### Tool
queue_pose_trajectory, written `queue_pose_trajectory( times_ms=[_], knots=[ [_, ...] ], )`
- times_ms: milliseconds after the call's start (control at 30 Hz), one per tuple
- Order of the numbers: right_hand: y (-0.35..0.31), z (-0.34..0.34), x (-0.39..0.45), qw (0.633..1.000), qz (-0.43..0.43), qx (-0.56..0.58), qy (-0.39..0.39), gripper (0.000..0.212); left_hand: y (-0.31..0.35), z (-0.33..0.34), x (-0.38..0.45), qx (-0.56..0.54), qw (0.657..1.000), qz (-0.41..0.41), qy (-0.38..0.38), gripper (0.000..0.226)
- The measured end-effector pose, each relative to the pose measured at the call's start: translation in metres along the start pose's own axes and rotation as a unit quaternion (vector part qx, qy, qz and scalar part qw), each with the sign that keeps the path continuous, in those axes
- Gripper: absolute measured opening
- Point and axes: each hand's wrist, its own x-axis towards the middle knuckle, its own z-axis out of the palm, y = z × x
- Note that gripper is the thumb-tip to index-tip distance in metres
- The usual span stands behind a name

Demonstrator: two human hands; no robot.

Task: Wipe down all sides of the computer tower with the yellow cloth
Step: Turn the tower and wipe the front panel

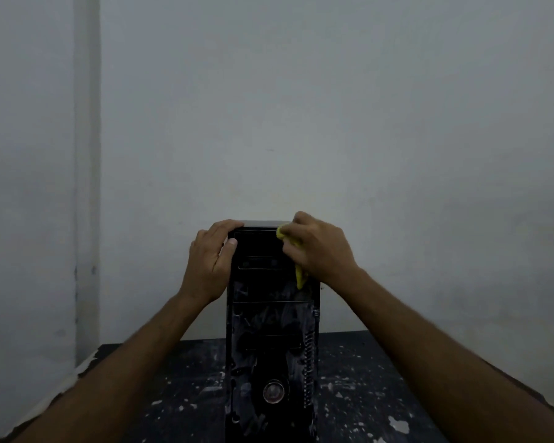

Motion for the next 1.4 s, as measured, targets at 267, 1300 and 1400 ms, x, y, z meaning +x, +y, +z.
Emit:
queue_pose_trajectory(
  times_ms=[267, 1300, 1400],
  knots=[
    [0.016, -0.014, 0.01, 0.998, 0.049, 0.007, -0.025, 0.036, 0.0, -0.003, 0.002, -0.046, 0.999, -0.012, -0.007, 0.039],
    [-0.005, -0.013, 0.021, 0.998, -0.011, -0.011, -0.061, 0.025, 0.001, -0.003, 0.003, -0.006, 1.0, 0.015, -0.02, 0.043],
    [-0.03, -0.002, 0.037, 0.997, -0.024, 0.006, -0.07, 0.026, -0.001, -0.004, 0.003, 0.005, 1.0, 0.019, -0.019, 0.043]
  ],
)
